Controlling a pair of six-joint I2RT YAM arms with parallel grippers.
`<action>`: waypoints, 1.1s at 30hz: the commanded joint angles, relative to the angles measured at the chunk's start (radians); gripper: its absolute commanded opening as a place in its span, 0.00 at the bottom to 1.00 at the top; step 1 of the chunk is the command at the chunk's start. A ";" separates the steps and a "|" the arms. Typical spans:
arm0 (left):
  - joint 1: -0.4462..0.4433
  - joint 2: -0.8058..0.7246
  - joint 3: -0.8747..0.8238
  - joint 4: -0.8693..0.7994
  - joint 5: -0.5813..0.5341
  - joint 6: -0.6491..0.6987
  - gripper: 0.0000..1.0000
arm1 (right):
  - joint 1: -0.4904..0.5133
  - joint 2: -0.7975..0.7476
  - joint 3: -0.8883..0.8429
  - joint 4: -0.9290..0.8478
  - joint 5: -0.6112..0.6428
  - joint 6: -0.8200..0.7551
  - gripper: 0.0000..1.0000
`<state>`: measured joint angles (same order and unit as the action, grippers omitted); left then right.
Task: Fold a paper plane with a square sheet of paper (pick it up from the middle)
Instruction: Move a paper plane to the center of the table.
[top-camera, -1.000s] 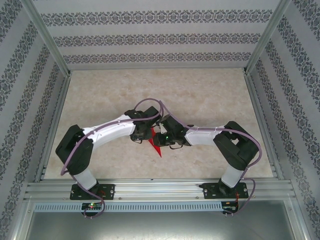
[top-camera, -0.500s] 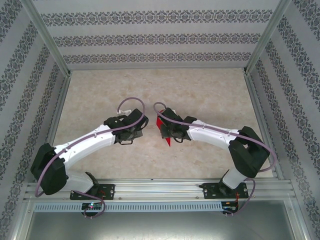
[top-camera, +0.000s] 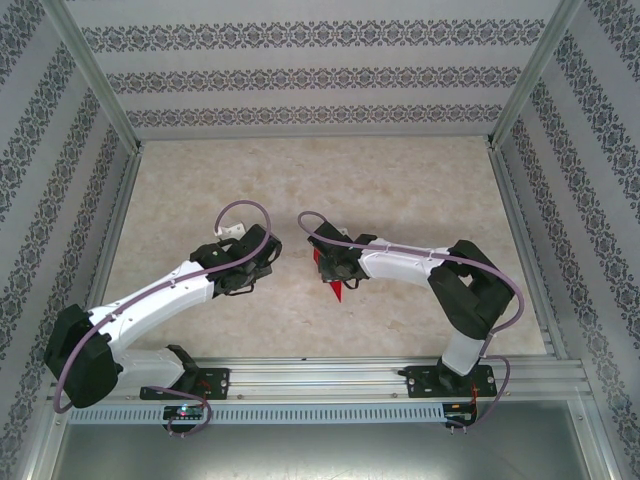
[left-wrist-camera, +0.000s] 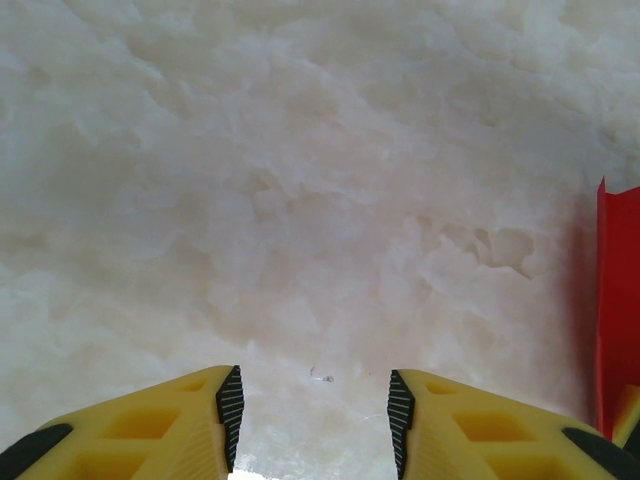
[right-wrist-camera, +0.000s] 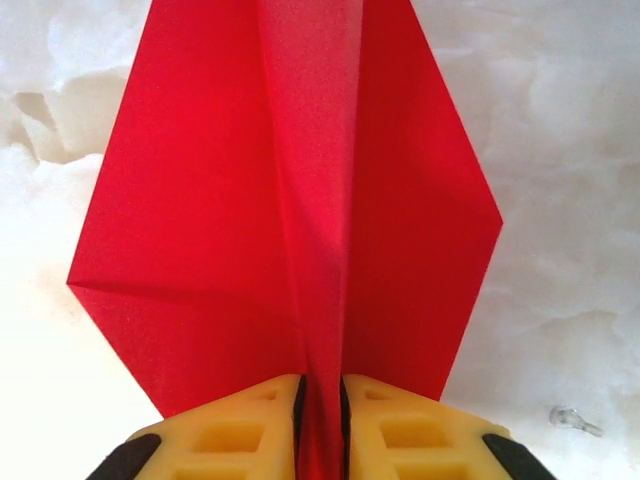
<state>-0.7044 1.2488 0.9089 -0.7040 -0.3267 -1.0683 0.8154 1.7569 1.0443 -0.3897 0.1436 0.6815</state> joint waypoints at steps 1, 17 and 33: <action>0.014 -0.014 -0.010 0.021 -0.025 -0.024 0.46 | -0.005 0.018 -0.001 0.003 -0.012 0.012 0.23; 0.019 0.005 0.003 0.020 -0.008 -0.012 0.47 | -0.007 0.113 0.015 -0.051 -0.016 0.010 0.28; 0.020 -0.001 -0.001 0.010 -0.015 -0.017 0.48 | -0.038 0.174 0.166 -0.087 -0.023 0.002 0.27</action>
<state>-0.6979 1.2491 0.9089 -0.6968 -0.3229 -1.0740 0.7811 1.8805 1.1957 -0.4370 0.1299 0.6781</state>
